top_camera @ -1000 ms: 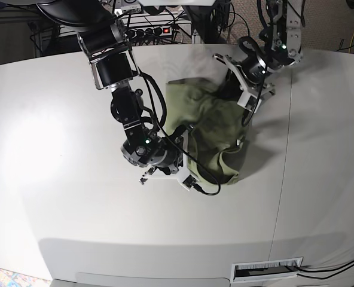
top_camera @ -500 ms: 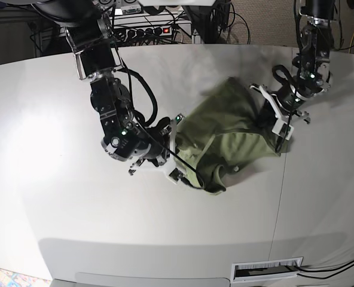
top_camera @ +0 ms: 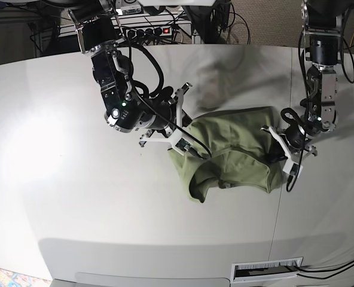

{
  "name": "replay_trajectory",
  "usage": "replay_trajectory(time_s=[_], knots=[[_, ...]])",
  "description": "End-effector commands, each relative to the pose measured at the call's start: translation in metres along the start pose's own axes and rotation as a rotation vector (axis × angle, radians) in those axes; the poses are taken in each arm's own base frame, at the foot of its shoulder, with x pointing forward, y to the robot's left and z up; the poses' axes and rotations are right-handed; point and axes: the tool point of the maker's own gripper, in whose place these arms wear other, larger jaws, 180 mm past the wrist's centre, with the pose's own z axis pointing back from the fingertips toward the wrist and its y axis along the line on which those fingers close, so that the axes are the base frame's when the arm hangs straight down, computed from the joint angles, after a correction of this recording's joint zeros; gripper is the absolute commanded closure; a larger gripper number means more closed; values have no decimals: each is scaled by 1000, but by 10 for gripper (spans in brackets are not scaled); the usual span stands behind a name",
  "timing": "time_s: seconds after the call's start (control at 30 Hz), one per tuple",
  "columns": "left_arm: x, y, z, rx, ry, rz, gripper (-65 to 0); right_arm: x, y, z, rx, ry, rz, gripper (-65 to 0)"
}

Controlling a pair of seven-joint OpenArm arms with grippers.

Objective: Fold the T-shirt properly
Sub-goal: 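Lower the bundle onto the table with both grippers and flatten it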

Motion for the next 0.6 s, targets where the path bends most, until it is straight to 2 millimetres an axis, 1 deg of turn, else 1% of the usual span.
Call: replay_trajectory(time_s=[0.0,0.07,0.17,0.27,0.33,0.47,0.5,0.57], knots=[[16,12,1,25,-17,-25,0,17,-4,6,-11,-54,15,0],[20,16,4,20,-5,-47,0,23,-4,9,-18,-82,22,0],[23,20,13,-12,18,-95,0,32,-4,15,-28,-118,34,0],[32,21,25,-48,28,-57,0,37,-3,18,-34,-135,43,0],[42,17,33,-90,20,-42,0,39,-3,20,-36,-143,47,0],[67,2,49,-169,-19,-59,0,39,-5,20,-45,-138,50,0],[70,-5,52,-188,-12,-66,0,37,-7,20,-57,-128,55,0],[68,-21,58,-237,21,-69,0,33,-13,20,-94,-105,68,0]])
